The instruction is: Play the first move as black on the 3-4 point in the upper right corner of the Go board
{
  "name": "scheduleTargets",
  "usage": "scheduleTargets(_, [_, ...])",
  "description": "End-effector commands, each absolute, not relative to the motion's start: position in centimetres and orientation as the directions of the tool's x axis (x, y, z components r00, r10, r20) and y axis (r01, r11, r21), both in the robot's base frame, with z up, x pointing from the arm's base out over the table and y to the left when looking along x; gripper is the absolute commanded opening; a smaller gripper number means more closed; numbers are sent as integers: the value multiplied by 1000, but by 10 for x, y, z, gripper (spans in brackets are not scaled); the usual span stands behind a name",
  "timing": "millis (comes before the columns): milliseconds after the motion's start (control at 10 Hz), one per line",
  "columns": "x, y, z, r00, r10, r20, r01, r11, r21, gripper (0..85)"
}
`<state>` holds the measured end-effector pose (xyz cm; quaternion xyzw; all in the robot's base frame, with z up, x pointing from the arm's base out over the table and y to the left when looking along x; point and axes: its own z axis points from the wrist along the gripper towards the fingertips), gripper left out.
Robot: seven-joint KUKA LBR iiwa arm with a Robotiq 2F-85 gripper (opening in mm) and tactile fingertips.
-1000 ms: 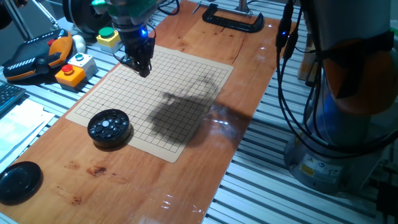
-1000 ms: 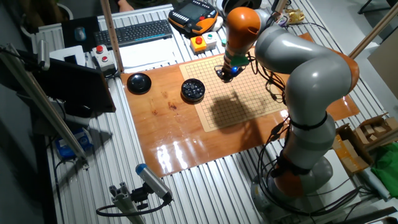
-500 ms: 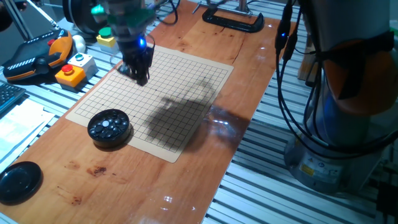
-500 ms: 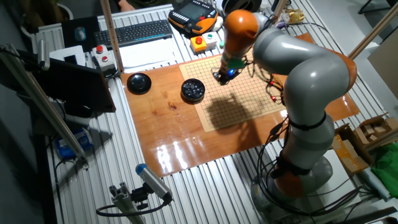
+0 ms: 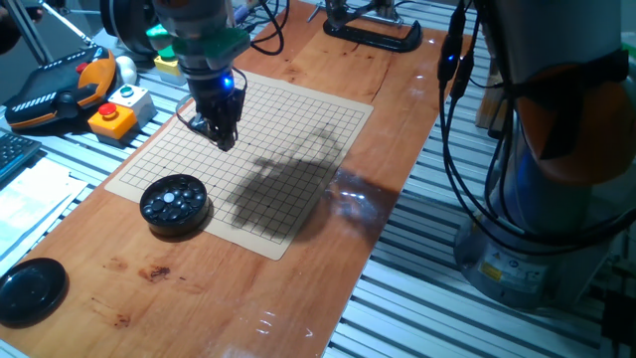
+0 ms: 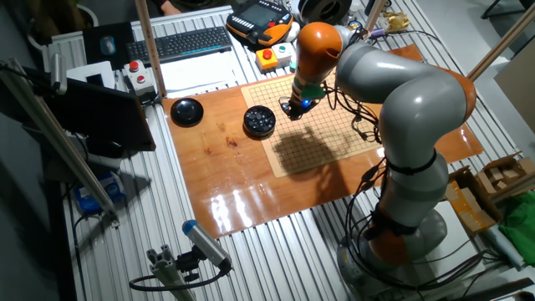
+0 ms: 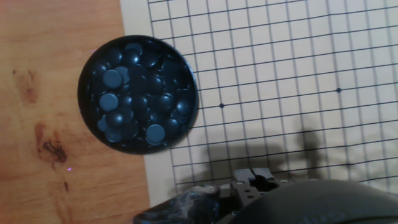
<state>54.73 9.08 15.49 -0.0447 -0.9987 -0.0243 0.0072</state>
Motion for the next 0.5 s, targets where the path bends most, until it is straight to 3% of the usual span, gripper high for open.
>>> scheduleTargets(0, [548,91,154,-996,86,15,87,995,49,7])
scheduleTargets(400, [548,93,151,-996,87,18,88,995,55,7])
